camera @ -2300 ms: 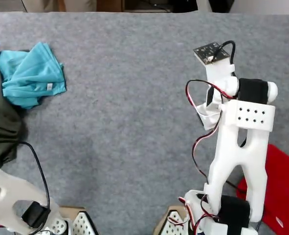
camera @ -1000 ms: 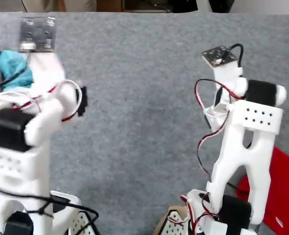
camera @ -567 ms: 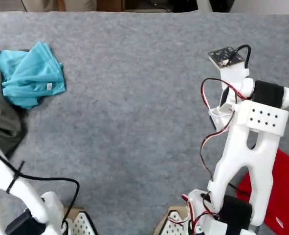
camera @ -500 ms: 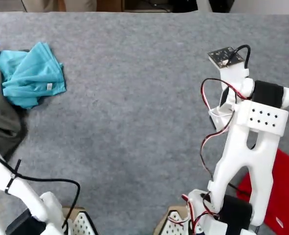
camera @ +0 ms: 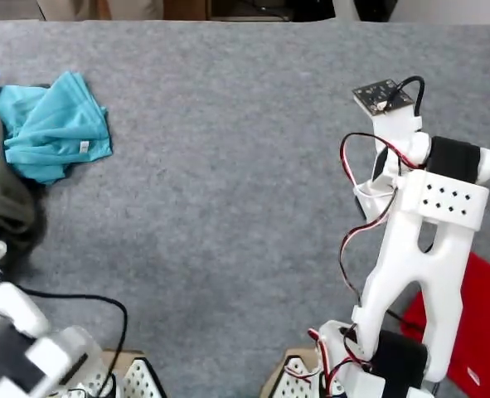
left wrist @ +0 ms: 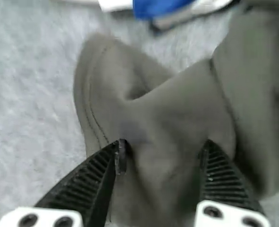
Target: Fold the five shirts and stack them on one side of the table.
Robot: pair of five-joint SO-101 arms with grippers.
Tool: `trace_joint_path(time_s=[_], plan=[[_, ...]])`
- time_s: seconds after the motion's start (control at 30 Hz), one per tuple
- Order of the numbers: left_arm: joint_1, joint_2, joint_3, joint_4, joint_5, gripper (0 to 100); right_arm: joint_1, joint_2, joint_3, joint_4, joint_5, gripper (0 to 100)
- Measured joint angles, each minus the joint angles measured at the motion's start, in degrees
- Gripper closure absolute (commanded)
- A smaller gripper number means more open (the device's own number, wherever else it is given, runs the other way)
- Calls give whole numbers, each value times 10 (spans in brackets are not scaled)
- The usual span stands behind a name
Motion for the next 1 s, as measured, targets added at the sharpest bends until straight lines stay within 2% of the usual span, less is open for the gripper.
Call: trace_joint_path(time_s=[0.17,0.27,0.4,0.57,0.67,0.77,0.87,1.0], plan=[[1,81,-73,12,0,974,0,0,0,0,0,976],[11,84,-125,66,0,980,0,0,0,0,0,976],[34,76,-227,207,8,980,0,0,0,0,0,976],[107,4,-380,410,73,980,0,0,0,0,0,976],[196,-55,-448,513,88,980,0,0,0,0,0,976],[319,-121,-471,584,105,980,0,0,0,0,0,976],[455,-171,-471,613,122,980,0,0,0,0,0,976],[644,-208,-436,617,112,980,0,0,0,0,-4,976]])
